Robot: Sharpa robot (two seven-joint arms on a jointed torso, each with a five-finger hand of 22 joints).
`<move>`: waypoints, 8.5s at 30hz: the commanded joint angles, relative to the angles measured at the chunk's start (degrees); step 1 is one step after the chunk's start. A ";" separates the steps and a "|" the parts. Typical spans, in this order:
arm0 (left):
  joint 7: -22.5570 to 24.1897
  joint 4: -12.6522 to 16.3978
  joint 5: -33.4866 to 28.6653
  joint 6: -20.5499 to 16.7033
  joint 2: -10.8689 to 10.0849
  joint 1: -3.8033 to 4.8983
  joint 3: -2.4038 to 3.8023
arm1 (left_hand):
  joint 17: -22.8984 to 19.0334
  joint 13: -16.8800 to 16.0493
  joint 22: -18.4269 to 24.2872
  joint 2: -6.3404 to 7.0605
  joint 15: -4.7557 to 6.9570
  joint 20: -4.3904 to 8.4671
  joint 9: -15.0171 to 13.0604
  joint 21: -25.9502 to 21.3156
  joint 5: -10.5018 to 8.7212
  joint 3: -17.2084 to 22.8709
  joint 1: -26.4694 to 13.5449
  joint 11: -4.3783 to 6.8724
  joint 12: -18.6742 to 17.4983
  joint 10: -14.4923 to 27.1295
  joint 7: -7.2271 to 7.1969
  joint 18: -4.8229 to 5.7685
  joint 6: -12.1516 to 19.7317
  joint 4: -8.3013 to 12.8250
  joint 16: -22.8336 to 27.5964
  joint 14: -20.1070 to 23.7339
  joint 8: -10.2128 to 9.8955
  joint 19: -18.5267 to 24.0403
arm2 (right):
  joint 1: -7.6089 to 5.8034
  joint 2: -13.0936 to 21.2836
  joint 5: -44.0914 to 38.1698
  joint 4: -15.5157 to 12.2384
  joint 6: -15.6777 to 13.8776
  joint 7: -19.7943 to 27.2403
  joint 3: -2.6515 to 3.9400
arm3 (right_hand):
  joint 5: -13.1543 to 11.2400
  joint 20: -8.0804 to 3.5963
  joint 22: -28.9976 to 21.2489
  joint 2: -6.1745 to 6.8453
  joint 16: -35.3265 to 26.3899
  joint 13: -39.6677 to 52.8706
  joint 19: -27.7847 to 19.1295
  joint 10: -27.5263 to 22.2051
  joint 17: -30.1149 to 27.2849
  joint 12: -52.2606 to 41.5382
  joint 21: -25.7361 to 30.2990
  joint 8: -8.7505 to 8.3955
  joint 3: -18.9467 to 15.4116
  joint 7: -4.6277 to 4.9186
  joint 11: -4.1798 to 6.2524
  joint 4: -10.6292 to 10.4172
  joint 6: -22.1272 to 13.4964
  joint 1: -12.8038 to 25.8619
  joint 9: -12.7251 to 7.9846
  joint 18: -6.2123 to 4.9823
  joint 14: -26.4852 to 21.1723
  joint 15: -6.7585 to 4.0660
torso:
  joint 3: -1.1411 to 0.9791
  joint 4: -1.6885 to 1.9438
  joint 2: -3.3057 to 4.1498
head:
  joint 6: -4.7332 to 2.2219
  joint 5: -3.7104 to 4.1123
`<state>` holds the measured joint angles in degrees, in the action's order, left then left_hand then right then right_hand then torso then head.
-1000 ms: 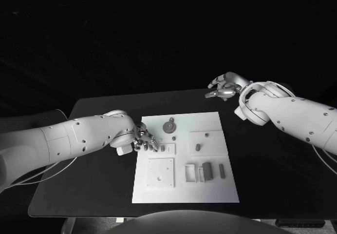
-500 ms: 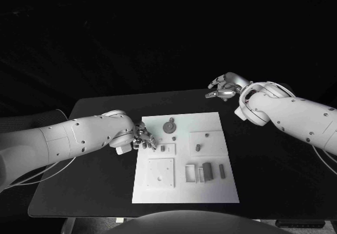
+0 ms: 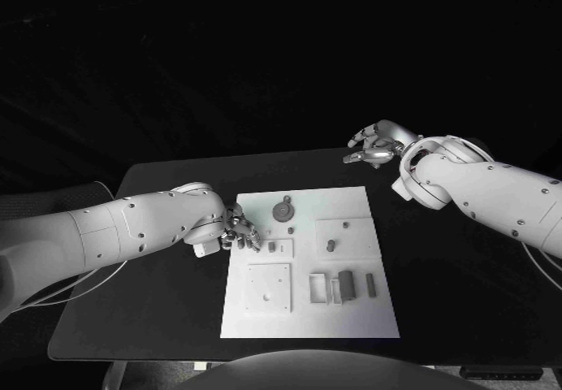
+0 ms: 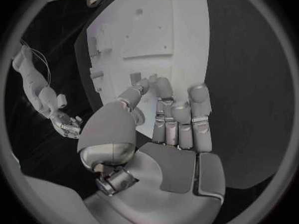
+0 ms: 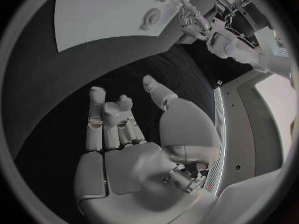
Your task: Assemble the parts on the task board
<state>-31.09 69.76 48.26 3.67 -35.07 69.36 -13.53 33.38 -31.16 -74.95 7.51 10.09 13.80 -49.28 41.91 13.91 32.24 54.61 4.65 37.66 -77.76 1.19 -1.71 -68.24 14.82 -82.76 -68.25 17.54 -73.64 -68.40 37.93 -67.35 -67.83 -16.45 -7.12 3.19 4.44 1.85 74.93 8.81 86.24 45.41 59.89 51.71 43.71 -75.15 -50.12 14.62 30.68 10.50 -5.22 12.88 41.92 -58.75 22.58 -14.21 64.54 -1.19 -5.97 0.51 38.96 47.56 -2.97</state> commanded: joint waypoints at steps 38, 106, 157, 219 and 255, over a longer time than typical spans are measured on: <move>-0.75 -0.51 1.55 2.20 0.35 -0.26 -0.02 | 0.06 0.11 -1.09 -3.99 0.60 -0.08 -0.07 0.24 -0.14 1.05 3.75 0.12 0.09 -0.31 -0.04 -0.99 -0.29 1.26 -0.16 -0.37 0.09 -0.32 | 0.04 0.07 -0.42 -0.12 0.63 0.30 0.02 | 0.19 -0.34 1.02 -0.04 0.39 -0.14 0.10 -0.42 -0.10 -0.34 0.33 0.37 0.00 1.22 -0.01 -0.32 -0.02 0.70 -0.08 -0.79 -0.35 0.21 | 0.03 0.01 0.02 | 0.28 0.03; 21.39 1.60 -10.82 -12.77 -6.09 0.58 1.70 | -3.44 4.37 0.47 0.33 -5.42 -3.57 4.60 -8.46 -8.01 -0.38 1.81 -6.07 -9.46 11.60 5.98 -1.45 12.21 1.00 6.94 10.93 -5.65 10.69 | 0.10 0.57 -0.35 0.07 0.46 0.54 0.02 | 0.19 -0.35 1.02 -0.04 0.39 -0.27 0.09 -0.47 -0.14 -0.39 0.35 0.47 0.03 1.21 0.00 -0.30 0.04 0.64 -0.08 -0.79 -0.37 0.21 | 0.03 0.02 -0.02 | -0.62 0.74; 36.97 -3.27 39.01 -19.30 6.97 -1.10 -0.07 | -3.86 17.43 -1.20 1.61 -8.82 -6.71 15.40 -6.79 -7.96 1.63 12.83 -9.93 -32.56 13.23 6.27 -7.93 13.94 1.26 6.05 -2.20 -6.79 -0.90 | 0.42 0.26 -0.35 -0.19 0.39 0.67 0.01 | 0.18 -0.36 1.02 -0.13 0.43 -0.36 0.15 -0.47 -0.16 -0.42 0.33 0.51 0.02 1.19 0.02 -0.26 0.05 0.61 -0.09 -0.79 -0.32 0.18 | 0.04 -0.04 0.12 | -1.07 1.36; 37.63 -8.81 39.33 -19.77 9.85 -4.80 -0.04 | -3.74 17.78 -1.22 0.49 -8.26 -6.65 16.70 -5.96 -7.86 2.06 12.73 -9.34 -32.46 8.76 6.78 -8.38 12.13 1.25 5.72 -2.60 -5.79 -1.28 | 0.41 0.24 -0.35 -0.69 0.37 0.63 0.02 | 0.18 -0.37 1.02 -0.19 0.46 -0.46 0.20 -0.45 -0.19 -0.49 0.32 0.56 -0.02 1.18 0.03 -0.26 0.04 0.66 -0.11 -0.79 -0.29 0.17 | -0.06 -0.06 0.08 | -0.47 1.83; 37.12 -9.62 39.97 -19.32 10.22 -5.17 -0.02 | -3.93 16.81 -1.20 -1.33 -7.01 -5.75 17.05 -5.46 -7.81 4.29 13.79 -8.03 -31.76 5.00 5.94 -7.64 9.02 1.21 6.06 -3.00 -4.16 -1.23 | 0.41 0.15 -0.34 -0.58 0.36 0.68 0.02 | 0.18 -0.37 1.02 -0.21 0.46 -0.51 0.21 -0.45 -0.21 -0.53 0.33 0.59 -0.05 1.18 0.03 -0.31 0.05 0.73 -0.11 -0.79 -0.29 0.17 | 0.04 0.02 0.00 | -0.15 1.93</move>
<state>6.16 60.16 87.54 -16.45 -24.88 64.49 -13.42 29.49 -14.29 -74.92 6.68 2.67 7.60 -32.27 36.14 5.84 36.19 68.24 -3.30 5.71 -72.42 7.00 -2.43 -58.82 16.03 -76.77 -71.26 13.16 -74.93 -68.00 38.12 -67.34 -68.37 -16.41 -6.95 3.19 4.44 1.99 74.93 8.59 86.42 44.99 60.17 51.71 43.57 -75.36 -50.12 15.08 30.68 10.60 -5.22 12.88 42.02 -58.53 22.53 -14.21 64.55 -1.19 -5.94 0.52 38.97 47.37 -1.05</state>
